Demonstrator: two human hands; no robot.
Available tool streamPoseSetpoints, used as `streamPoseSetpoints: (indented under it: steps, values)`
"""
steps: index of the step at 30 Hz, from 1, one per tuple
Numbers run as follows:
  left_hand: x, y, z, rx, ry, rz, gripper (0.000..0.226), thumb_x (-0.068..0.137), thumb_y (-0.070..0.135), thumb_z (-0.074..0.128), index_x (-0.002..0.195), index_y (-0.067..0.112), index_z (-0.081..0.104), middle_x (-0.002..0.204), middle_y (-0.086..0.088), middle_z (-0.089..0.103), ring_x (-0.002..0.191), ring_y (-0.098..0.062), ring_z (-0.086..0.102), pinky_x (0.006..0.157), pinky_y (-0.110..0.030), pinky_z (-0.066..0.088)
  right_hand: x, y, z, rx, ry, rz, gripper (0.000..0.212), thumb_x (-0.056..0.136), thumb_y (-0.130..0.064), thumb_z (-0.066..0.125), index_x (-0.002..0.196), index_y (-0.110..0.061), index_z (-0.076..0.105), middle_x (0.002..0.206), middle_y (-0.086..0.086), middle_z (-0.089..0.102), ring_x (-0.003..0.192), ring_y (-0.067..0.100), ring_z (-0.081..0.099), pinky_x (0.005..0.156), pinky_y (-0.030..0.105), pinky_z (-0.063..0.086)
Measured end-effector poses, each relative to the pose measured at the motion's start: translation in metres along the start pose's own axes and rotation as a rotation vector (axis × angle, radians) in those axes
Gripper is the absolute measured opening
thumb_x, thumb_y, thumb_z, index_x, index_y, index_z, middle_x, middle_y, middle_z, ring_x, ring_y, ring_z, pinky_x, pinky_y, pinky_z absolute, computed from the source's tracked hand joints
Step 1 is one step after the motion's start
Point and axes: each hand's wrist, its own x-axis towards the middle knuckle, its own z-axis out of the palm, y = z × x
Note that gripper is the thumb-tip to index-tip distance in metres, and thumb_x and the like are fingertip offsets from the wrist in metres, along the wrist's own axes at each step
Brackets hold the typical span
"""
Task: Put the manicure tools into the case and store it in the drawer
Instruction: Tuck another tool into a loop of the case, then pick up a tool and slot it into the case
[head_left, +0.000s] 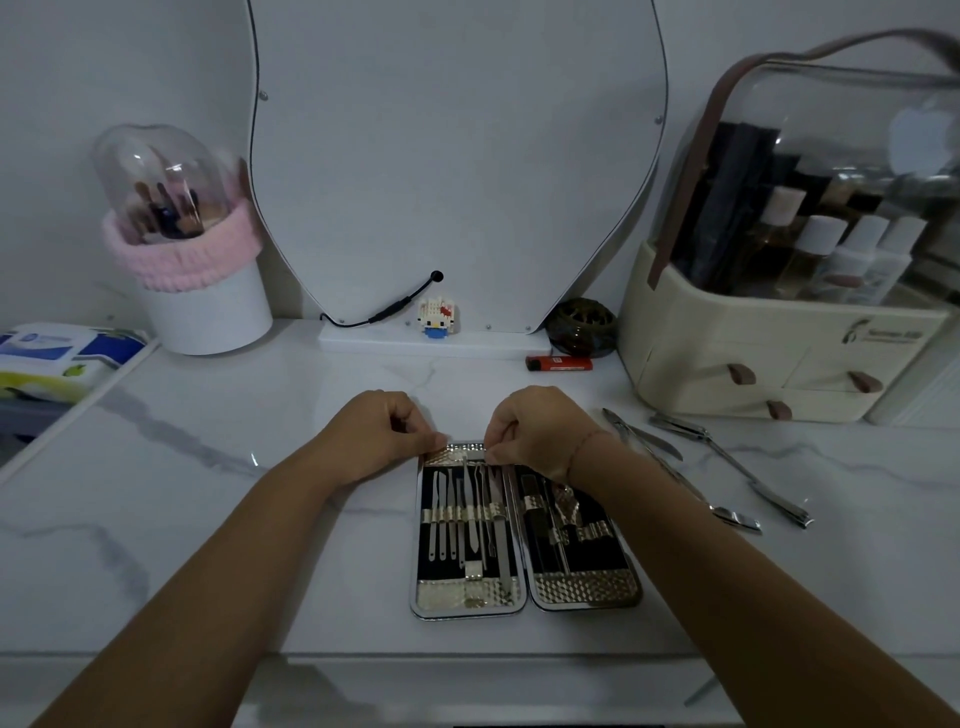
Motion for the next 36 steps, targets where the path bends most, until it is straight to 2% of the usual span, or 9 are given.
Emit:
streamPoseSetpoints:
  steps: [3,10,13,20,23,26,29,32,36]
  values:
    - [0.0,0.0,0.0,-0.002,-0.004,-0.007,0.026,0.068,0.031,0.083,0.063,0.013,0.066,0.075,-0.012,0.07,0.063,-0.012,0.056,0.063,-0.027,0.044,0.002,0.0,0.002,-0.024,0.004,0.004,0.011,0.077,-0.019,0.07,0.084,-0.011,0.074,0.063,-0.015,0.052,0.063,0.004,0.047,0.058,0.016,0.037]
    - [-0.001,0.0,0.0,0.04,0.002,0.007,0.025,0.07,0.03,0.082,0.062,0.014,0.066,0.073,-0.008,0.071,0.074,-0.028,0.064,0.065,-0.031,0.047,0.003,-0.001,0.008,-0.013,0.03,-0.027,0.008,0.076,-0.022,0.071,0.078,-0.014,0.073,0.066,-0.015,0.052,0.072,0.006,0.052,0.067,0.021,0.043]
    - [-0.002,0.002,-0.001,0.033,0.004,0.01,0.023,0.07,0.028,0.082,0.062,0.013,0.066,0.073,-0.008,0.071,0.075,-0.03,0.065,0.071,-0.039,0.051,0.004,-0.003,0.01,0.004,0.047,-0.045,0.009,0.075,-0.021,0.072,0.079,-0.013,0.073,0.067,-0.014,0.053,0.067,0.004,0.048,0.061,0.013,0.037]
    - [-0.003,0.006,0.0,0.033,0.009,0.006,0.023,0.07,0.028,0.082,0.061,0.015,0.066,0.073,-0.007,0.071,0.066,-0.018,0.061,0.065,-0.028,0.046,0.006,0.001,0.014,0.04,0.061,-0.049,0.009,0.075,-0.022,0.072,0.081,-0.015,0.073,0.077,-0.007,0.061,0.072,0.004,0.049,0.061,0.011,0.035]
    - [-0.003,0.005,-0.001,0.033,0.009,0.0,0.023,0.07,0.029,0.082,0.06,0.016,0.065,0.073,-0.007,0.07,0.062,-0.009,0.057,0.061,-0.022,0.043,0.005,0.002,0.015,0.068,0.084,-0.063,0.008,0.075,-0.021,0.072,0.08,-0.015,0.073,0.069,-0.014,0.054,0.067,0.003,0.048,0.06,0.011,0.034]
    - [-0.003,0.006,-0.001,0.011,0.006,-0.005,0.022,0.069,0.027,0.083,0.058,0.018,0.065,0.072,-0.007,0.07,0.061,-0.007,0.057,0.061,-0.021,0.043,0.001,0.004,0.016,0.108,0.111,-0.095,0.009,0.077,-0.02,0.07,0.083,-0.015,0.074,0.066,-0.018,0.051,0.066,0.001,0.048,0.063,0.011,0.035]
    - [-0.004,0.006,-0.001,-0.033,0.014,-0.008,0.022,0.069,0.022,0.083,0.056,0.017,0.065,0.071,-0.009,0.069,0.061,-0.009,0.057,0.062,-0.023,0.044,-0.011,0.012,0.009,0.151,0.189,-0.105,0.008,0.078,-0.018,0.069,0.082,-0.014,0.074,0.074,-0.013,0.059,0.069,0.0,0.051,0.069,0.012,0.042]
    - [-0.005,0.007,0.0,-0.06,0.012,-0.012,0.021,0.07,0.02,0.082,0.057,0.014,0.066,0.071,-0.006,0.069,0.063,-0.009,0.058,0.062,-0.016,0.045,-0.031,0.033,-0.01,0.134,0.255,-0.002,0.009,0.081,-0.022,0.065,0.085,-0.016,0.071,0.08,-0.01,0.063,0.073,0.0,0.057,0.073,0.012,0.045]
    - [-0.005,0.009,0.001,-0.068,0.006,-0.006,0.02,0.07,0.019,0.082,0.057,0.014,0.068,0.069,0.001,0.068,0.062,-0.004,0.059,0.06,-0.009,0.044,-0.069,0.079,-0.04,0.134,0.346,0.23,0.006,0.078,-0.019,0.069,0.081,-0.014,0.071,0.068,-0.014,0.06,0.067,-0.002,0.056,0.065,0.01,0.041]
